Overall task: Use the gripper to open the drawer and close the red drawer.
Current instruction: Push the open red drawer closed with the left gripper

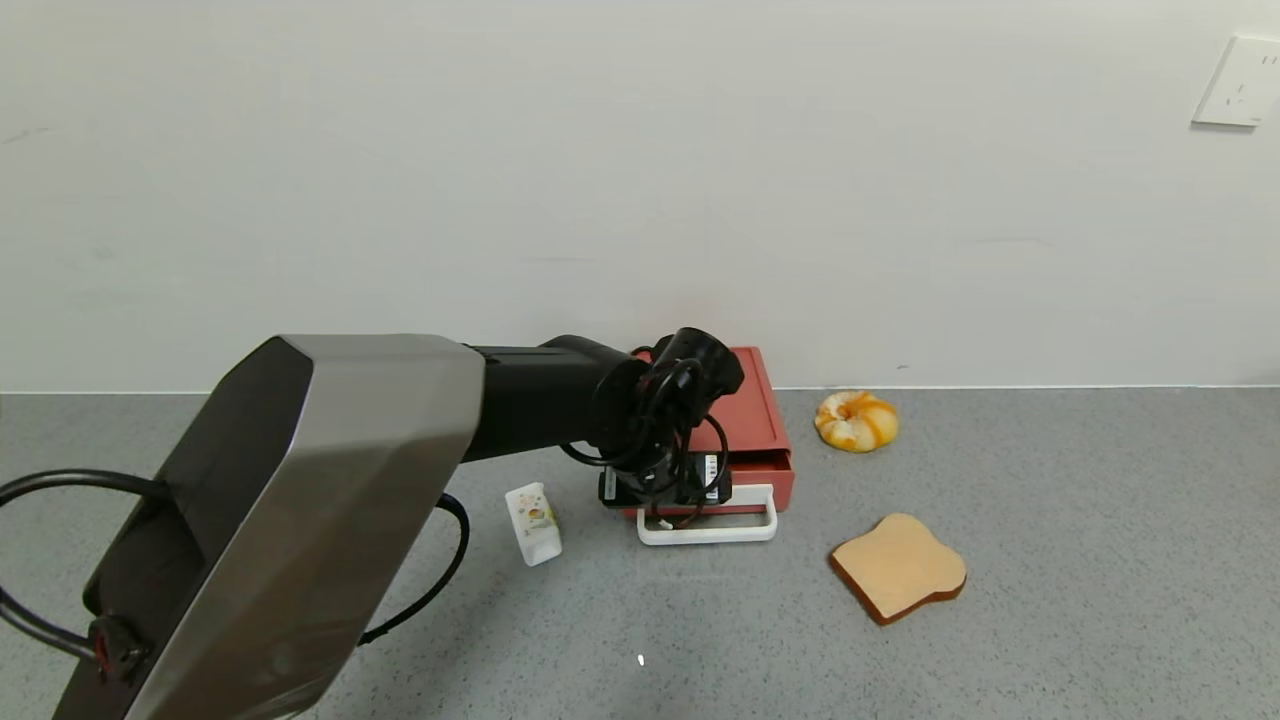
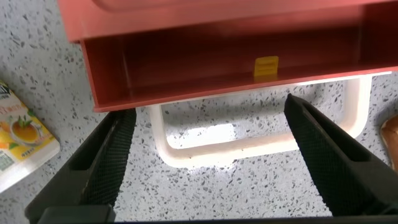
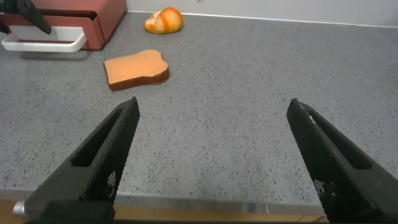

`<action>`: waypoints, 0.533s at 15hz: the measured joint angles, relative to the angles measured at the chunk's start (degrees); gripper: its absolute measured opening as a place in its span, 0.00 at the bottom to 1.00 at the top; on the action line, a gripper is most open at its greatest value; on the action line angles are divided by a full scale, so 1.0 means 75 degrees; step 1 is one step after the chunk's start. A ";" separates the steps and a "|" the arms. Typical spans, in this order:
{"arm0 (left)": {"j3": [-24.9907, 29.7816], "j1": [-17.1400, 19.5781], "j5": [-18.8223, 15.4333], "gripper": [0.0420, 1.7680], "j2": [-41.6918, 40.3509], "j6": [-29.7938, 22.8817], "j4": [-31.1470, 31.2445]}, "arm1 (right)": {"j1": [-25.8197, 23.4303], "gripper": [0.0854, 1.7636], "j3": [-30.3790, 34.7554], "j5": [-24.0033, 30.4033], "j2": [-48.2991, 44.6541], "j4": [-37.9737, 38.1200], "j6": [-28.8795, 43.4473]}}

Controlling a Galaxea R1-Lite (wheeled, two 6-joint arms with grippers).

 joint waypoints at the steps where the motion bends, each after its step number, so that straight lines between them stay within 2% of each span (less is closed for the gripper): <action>1: 0.0000 0.0015 0.0000 0.97 0.0000 0.0023 -0.0049 | 0.0000 0.99 0.0000 0.0003 0.0000 0.0003 -0.0003; 8: -0.0005 0.0128 0.0007 0.97 0.0067 0.0288 -0.0390 | 0.0000 0.99 0.0000 0.0003 0.0000 0.0000 -0.0003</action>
